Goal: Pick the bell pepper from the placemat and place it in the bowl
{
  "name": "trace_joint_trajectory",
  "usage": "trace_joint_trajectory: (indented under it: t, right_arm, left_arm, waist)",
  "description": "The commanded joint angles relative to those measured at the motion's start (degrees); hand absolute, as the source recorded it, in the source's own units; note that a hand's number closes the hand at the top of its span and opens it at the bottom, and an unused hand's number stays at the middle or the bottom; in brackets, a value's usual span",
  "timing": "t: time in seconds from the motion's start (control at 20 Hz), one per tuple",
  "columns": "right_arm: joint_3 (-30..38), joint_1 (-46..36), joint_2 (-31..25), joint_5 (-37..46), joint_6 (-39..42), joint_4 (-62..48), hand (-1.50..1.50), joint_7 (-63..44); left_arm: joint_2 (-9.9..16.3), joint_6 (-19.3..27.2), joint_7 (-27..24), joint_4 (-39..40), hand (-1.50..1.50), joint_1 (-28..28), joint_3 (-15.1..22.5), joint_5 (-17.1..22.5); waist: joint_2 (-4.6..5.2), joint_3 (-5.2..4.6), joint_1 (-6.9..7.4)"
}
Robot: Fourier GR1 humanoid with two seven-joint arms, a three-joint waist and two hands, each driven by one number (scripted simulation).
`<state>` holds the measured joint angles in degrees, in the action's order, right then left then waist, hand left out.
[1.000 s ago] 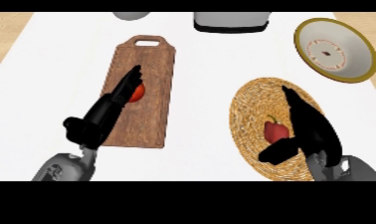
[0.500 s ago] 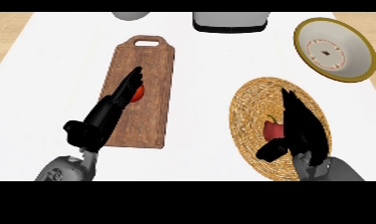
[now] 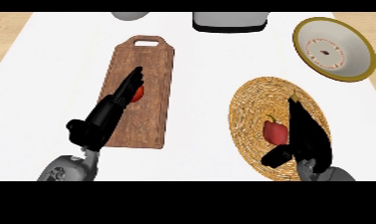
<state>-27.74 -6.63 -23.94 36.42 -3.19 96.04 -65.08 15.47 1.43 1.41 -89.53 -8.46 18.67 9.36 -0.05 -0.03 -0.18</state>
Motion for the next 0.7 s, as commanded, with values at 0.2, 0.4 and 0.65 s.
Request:
trace_joint_trajectory:
  t: [0.2,0.4,0.65]
  right_arm:
    - [5.60,2.66,2.61,2.35,2.18,-1.09,-1.50,-0.60]
    - [9.61,1.62,5.49,2.63,-1.80,-8.40,1.50,9.79]
    - [7.07,3.45,7.24,11.76,-3.62,-7.06,1.50,10.96]
  left_arm:
    - [-0.75,-2.72,3.94,-1.32,0.00,-1.88,-3.16,-0.68]
    - [-3.02,-3.34,0.31,-0.66,0.00,1.36,-2.54,-3.09]
    - [-4.84,-4.21,0.81,1.61,0.00,-1.43,-5.19,-4.34]
  waist:
    - [0.00,0.03,0.02]
    - [0.04,0.04,0.19]
    - [0.02,0.03,0.05]
